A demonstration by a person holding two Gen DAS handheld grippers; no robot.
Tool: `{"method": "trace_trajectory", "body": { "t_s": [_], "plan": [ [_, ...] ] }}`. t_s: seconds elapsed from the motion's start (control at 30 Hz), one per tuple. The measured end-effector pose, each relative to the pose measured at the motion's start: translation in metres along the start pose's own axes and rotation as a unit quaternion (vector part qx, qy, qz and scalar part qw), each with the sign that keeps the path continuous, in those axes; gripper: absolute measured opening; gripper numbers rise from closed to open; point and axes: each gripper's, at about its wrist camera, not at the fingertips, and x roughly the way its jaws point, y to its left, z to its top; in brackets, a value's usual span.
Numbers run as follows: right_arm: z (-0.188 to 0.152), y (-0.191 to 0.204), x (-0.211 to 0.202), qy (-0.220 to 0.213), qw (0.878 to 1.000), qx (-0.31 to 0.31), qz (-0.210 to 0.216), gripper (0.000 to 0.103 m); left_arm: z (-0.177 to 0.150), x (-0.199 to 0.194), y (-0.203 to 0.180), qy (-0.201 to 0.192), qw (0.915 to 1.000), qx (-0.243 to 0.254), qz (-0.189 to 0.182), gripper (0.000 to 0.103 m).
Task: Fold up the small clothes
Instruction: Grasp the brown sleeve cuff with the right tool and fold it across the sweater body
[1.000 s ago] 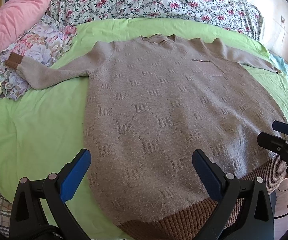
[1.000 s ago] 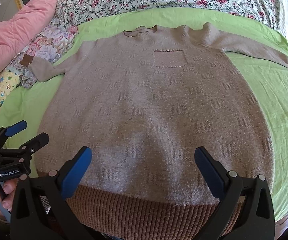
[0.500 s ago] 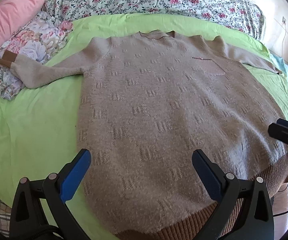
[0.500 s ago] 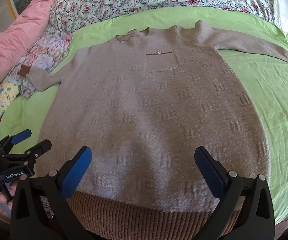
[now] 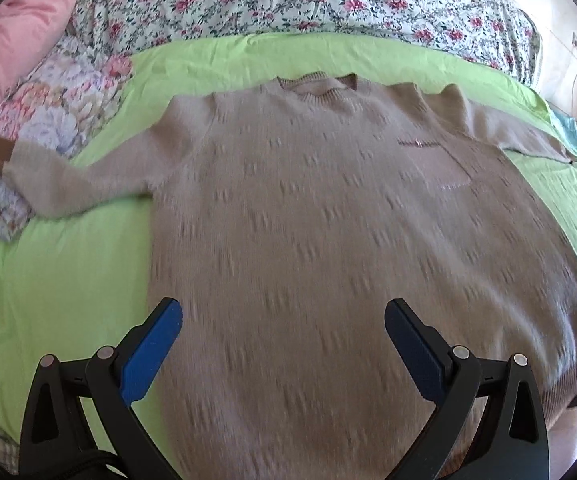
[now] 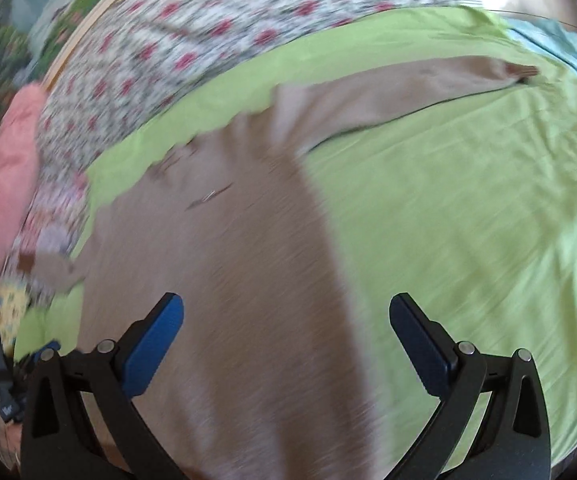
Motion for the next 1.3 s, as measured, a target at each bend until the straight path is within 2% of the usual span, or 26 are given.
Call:
{"method": "trace_trajectory", "body": {
  "t_s": [0.23, 0.33, 0.47, 0.63, 0.73, 0.8, 0.83, 0.9, 0.97, 1.1, 1.2, 1.3],
  "plan": [
    [0.080, -0.079, 0.009, -0.036, 0.995, 0.093, -0.015, 0.103, 0.048, 0.023, 0.006, -0.012, 0.9997, 0.000, 0.023, 0.102],
    [0.109, -0.107, 0.014, -0.048, 0.991, 0.118, -0.039, 0.099, 0.066, 0.039, 0.013, -0.008, 0.9996, -0.014, 0.023, 0.102],
    [0.153, -0.154, 0.028, -0.071, 0.982, 0.171, -0.042, 0.077, 0.087, 0.058, 0.022, -0.008, 0.9991, -0.034, 0.024, 0.102],
    [0.181, -0.215, 0.041, -0.093, 0.964, 0.237, -0.079, 0.071, 0.097, 0.082, 0.028, 0.007, 0.9982, -0.055, 0.023, 0.102],
    [0.197, -0.237, 0.047, -0.113, 0.956, 0.256, -0.088, 0.060, 0.096, 0.098, 0.023, 0.021, 0.9984, -0.046, 0.026, 0.102],
    [0.205, -0.242, 0.050, -0.119, 0.955, 0.257, -0.092, 0.044, 0.095, 0.108, 0.020, 0.027, 0.9985, -0.039, 0.027, 0.101],
    [0.208, -0.243, 0.051, -0.120, 0.955, 0.255, -0.090, 0.039, 0.095, 0.112, 0.018, 0.031, 0.9985, -0.036, 0.026, 0.101],
    [0.215, -0.232, 0.056, -0.116, 0.962, 0.232, -0.087, 0.019, 0.093, 0.118, 0.014, 0.034, 0.9987, -0.031, 0.022, 0.101],
    [0.220, -0.212, 0.056, -0.128, 0.968, 0.204, -0.076, 0.010, 0.092, 0.121, 0.012, 0.035, 0.9989, -0.028, 0.018, 0.101],
    [0.224, -0.153, 0.058, -0.134, 0.980, 0.145, -0.014, 0.007, 0.090, 0.120, 0.012, 0.034, 0.9989, -0.033, 0.002, 0.101],
    [0.219, -0.084, 0.067, -0.115, 0.989, 0.077, 0.045, 0.007, 0.089, 0.114, 0.018, 0.029, 0.9986, -0.042, -0.013, 0.101],
    [0.200, -0.009, 0.084, -0.080, 0.990, 0.023, 0.116, 0.007, 0.086, 0.103, 0.026, 0.021, 0.9979, -0.053, -0.030, 0.101]
  ]
}}
